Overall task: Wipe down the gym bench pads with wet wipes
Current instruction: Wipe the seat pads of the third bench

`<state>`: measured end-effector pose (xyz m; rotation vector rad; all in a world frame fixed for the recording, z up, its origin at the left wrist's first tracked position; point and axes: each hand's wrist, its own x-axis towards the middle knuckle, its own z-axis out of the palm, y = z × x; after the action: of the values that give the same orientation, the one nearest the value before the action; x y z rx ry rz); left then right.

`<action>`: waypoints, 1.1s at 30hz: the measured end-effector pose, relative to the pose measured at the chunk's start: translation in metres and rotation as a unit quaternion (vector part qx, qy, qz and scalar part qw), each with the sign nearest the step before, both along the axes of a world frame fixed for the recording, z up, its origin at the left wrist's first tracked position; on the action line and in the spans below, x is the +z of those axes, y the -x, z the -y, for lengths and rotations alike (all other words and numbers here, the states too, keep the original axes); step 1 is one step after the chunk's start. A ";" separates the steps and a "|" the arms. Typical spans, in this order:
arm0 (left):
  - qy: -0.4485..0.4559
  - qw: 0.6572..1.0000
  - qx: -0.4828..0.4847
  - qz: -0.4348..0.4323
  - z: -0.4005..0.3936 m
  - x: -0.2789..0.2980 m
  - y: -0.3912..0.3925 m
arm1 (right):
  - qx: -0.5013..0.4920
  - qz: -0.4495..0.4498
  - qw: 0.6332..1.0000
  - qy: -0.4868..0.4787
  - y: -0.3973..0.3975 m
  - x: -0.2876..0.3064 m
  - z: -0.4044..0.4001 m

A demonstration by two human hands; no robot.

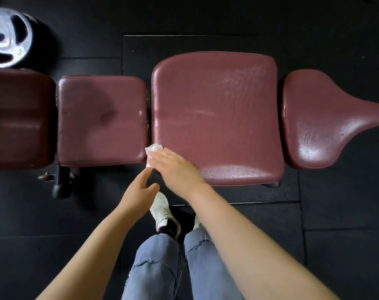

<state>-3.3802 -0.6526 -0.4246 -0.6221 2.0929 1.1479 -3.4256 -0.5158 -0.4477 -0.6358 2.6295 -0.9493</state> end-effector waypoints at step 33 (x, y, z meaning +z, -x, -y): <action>-0.132 0.980 0.148 -0.002 -0.007 -0.003 -0.017 | -0.595 -0.002 0.803 -0.044 -0.089 -0.014 -0.158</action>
<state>-3.3632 -0.6452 -0.4274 -0.8196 1.8467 1.5631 -3.3365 -0.3582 -0.4614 1.2214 2.8925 -1.0057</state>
